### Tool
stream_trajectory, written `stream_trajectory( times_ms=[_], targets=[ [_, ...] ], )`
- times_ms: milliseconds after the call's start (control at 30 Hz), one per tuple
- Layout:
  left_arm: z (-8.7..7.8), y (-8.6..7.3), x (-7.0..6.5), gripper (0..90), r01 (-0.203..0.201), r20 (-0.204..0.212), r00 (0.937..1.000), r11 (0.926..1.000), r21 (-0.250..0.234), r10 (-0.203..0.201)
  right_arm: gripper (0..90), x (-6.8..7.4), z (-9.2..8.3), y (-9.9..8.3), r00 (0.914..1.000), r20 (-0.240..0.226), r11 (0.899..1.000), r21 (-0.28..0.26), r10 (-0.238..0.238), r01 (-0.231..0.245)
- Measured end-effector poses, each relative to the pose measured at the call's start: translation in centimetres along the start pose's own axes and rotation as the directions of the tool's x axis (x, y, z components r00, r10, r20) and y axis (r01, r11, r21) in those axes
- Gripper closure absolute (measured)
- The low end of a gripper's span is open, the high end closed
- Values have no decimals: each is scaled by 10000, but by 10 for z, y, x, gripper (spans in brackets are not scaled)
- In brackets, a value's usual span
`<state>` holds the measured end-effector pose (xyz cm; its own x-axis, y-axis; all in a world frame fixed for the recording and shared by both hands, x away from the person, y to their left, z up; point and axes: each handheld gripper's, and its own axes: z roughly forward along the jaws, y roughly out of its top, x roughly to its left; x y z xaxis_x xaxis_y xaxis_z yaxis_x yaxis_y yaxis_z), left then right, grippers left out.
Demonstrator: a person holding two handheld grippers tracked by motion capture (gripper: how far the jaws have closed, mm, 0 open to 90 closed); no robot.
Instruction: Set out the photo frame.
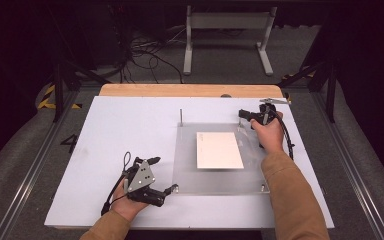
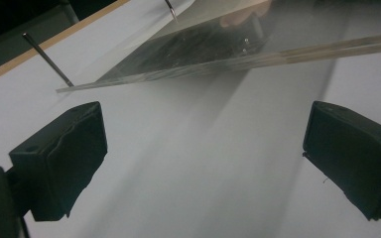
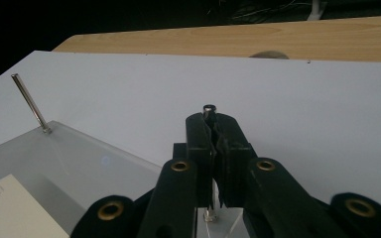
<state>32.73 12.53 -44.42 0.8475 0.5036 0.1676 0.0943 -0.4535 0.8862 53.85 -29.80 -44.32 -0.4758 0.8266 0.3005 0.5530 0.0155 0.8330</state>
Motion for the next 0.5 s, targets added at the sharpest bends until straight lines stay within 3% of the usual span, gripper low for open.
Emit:
stream_trajectory(
  times_ms=[167, 267, 500],
  targets=[
    [6, 8, -3, 31, -296, -188, 9994, 9977, -604, 285, 855, 0, 0, 0, 9998, -10, 9998, -15, 181, -181],
    [8, 14, -8, 35, -537, -34, 9986, 9925, -1095, 537, 853, 0, 1, 0, 9996, 21, 9996, -15, 286, -286],
    [15, 20, -8, 62, -170, 202, 9996, 9864, -1635, 206, 849, 1, 1, 0, 9991, 73, 9992, -1, 410, -410]
  ],
)
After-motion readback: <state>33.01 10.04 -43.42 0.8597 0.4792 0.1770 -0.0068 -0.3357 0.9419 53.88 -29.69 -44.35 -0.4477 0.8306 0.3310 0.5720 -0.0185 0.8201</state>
